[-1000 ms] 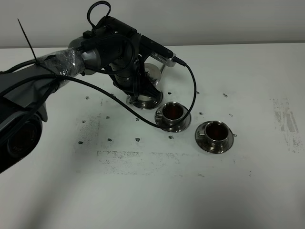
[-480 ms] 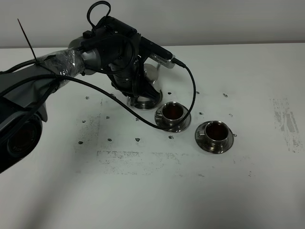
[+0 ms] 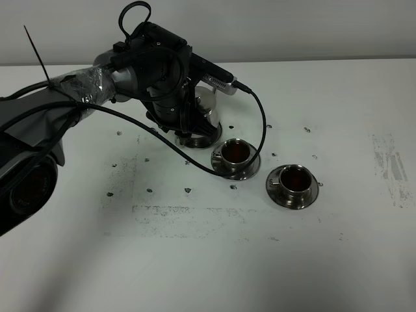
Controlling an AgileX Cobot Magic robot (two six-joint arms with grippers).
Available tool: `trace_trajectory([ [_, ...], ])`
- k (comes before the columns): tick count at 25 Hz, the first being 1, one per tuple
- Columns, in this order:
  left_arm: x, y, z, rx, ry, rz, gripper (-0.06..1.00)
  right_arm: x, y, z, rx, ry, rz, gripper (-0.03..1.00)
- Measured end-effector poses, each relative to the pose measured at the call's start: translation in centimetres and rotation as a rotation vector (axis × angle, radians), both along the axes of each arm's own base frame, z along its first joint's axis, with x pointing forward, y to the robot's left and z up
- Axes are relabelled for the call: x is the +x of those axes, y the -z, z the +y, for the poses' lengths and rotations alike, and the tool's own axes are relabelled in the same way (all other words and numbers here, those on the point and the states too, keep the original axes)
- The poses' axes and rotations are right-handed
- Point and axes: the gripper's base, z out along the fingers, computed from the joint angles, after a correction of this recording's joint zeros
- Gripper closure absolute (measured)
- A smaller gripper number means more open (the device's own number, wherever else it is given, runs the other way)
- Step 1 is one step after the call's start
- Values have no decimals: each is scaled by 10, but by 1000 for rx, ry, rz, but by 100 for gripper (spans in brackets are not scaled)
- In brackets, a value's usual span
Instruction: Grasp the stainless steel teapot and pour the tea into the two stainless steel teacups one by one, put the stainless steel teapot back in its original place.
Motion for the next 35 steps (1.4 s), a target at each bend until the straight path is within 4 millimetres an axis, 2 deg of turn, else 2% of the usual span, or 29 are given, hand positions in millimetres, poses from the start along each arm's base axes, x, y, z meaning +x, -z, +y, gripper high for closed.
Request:
trace_trajectory([
  [3,-1,-6,1,-5,-11,-5,54,0,0,0,0,0,0,52],
  [8,-3,-28,2,-27,-16,-42,54,0,0,0,0,0,0,52],
  [13,-10,-37,0,-18,-13,-27,54,0,0,0,0,0,0,52],
  [16,-20,-51,1,-32,-2,-46,54,0,0,0,0,0,0,52],
  [20,-43,-72,15,-62,6,-108,54,0,0,0,0,0,0,52],
  [24,-71,-92,45,-46,-19,-176,54,0,0,0,0,0,0,52],
  [29,-110,-122,106,-35,-162,-282,54,0,0,0,0,0,0,52],
  [35,-164,-128,174,-51,-314,-337,54,0,0,0,0,0,0,52],
])
